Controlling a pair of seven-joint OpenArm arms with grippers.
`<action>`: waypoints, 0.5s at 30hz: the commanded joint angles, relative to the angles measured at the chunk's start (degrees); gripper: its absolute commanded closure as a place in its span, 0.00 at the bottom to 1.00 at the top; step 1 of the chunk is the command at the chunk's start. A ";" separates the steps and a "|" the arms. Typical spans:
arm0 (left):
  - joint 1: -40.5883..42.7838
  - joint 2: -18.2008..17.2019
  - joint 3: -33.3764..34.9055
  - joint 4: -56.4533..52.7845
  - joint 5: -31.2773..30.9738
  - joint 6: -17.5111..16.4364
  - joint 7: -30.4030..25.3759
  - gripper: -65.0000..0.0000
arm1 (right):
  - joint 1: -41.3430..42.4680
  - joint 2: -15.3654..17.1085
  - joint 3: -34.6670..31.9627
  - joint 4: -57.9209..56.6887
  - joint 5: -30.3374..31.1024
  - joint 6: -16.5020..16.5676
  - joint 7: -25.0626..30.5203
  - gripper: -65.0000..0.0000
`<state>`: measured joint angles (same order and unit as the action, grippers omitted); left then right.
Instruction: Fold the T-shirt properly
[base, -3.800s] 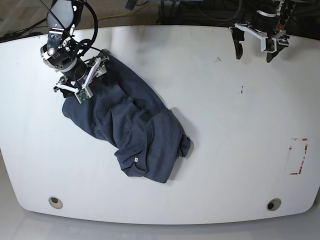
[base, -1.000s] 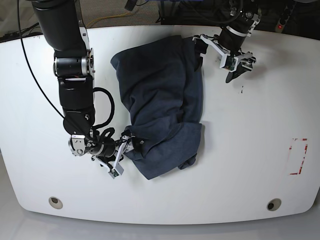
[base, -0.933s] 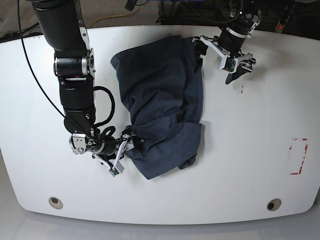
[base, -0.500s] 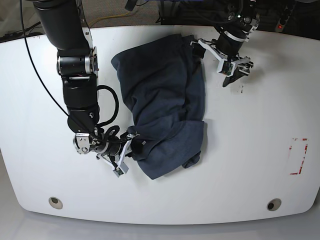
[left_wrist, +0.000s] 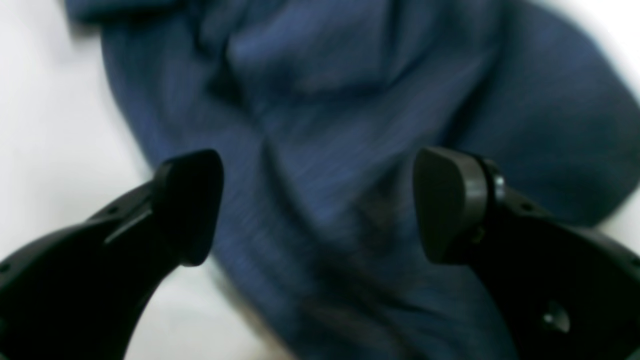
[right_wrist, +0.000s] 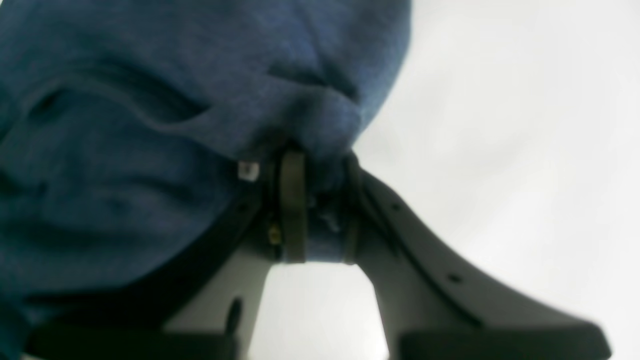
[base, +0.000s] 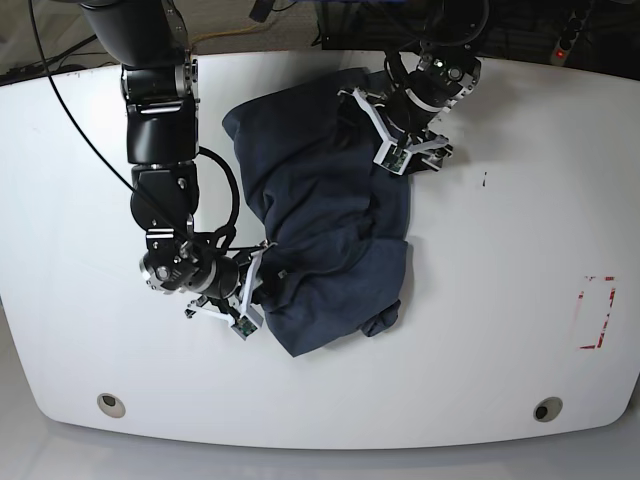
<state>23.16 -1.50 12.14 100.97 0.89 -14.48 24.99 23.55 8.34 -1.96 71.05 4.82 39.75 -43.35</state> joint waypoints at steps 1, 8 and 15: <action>-0.34 -0.22 0.03 -1.50 -0.40 0.02 -1.13 0.14 | 0.49 0.23 0.24 6.27 1.11 0.25 0.32 0.88; -3.77 -4.35 -0.14 -6.77 -0.40 0.02 -1.13 0.14 | -4.17 2.61 0.33 17.97 1.20 0.25 -3.99 0.88; -6.32 -8.74 -2.78 -9.41 -0.49 0.02 -1.13 0.12 | -8.91 4.01 5.43 25.35 1.20 0.25 -7.33 0.87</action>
<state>16.86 -8.71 10.76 91.85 -1.19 -15.49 20.93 13.80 11.60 1.56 94.21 6.20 40.32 -50.87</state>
